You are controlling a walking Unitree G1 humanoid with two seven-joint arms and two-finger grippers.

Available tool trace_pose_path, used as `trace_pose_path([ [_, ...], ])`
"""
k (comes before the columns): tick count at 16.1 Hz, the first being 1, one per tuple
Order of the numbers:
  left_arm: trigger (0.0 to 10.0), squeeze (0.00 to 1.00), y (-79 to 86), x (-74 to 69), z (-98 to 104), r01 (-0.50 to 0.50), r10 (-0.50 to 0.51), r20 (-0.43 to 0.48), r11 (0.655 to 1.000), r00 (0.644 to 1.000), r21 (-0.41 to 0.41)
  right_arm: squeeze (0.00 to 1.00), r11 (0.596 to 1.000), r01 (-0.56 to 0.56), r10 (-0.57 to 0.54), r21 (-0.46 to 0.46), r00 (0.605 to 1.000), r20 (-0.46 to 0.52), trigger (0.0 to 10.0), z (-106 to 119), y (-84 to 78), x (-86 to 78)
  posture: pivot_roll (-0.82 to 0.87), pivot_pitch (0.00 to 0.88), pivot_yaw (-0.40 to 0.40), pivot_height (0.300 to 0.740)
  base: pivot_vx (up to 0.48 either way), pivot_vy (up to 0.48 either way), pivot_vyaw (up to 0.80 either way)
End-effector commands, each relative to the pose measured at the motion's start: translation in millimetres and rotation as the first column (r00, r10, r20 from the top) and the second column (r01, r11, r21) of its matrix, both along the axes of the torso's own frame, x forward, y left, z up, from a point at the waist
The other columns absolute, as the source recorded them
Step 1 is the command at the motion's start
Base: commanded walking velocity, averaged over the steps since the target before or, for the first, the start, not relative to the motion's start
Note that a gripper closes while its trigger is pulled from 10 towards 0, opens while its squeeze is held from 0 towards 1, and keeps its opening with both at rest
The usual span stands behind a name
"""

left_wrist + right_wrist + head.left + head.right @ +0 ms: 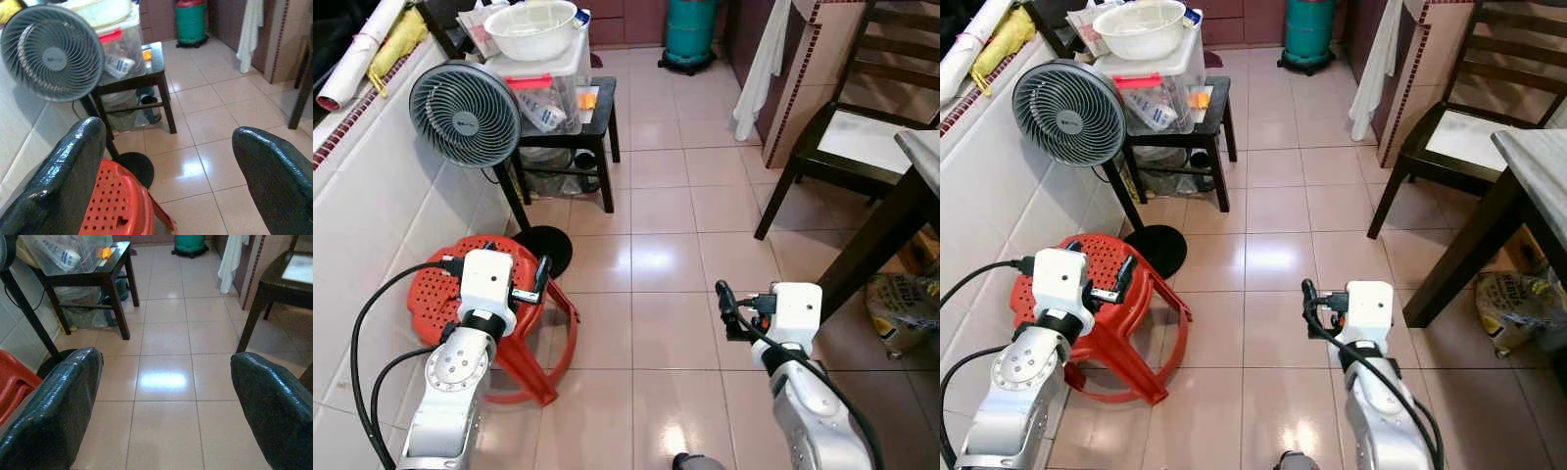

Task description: Setting the table

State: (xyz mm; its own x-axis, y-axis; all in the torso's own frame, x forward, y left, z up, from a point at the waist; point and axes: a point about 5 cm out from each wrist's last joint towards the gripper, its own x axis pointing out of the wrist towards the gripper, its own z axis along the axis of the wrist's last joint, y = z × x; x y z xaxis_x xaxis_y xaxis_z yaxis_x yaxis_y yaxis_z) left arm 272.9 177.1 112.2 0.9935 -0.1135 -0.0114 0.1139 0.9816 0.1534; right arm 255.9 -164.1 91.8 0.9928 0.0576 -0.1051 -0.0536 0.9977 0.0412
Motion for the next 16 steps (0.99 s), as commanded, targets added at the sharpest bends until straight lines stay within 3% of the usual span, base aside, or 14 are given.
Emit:
trace_pose_path([
  [1, 10.0, 0.00, 4.6, -2.9, -5.4, -0.031, 0.031, -0.013, 1.000, 0.999, 0.001, 0.00, 1.000, -0.007, 0.007, 0.002, 1.000, -0.004, 10.0, 0.7, -0.2, 1.7, -0.16, 0.109, 0.044, 0.740, 0.000, 0.000, 0.00],
  [16, 10.0, 0.00, 0.1, -5.6, -9.0, -0.043, 0.043, -0.016, 0.999, 0.999, -0.020, 0.00, 0.999, -0.034, 0.034, 0.004, 0.999, -0.002, 10.0, 3.5, 1.0, 4.2, -0.16, 0.109, 0.030, 0.740, 0.000, 0.000, 0.00],
])
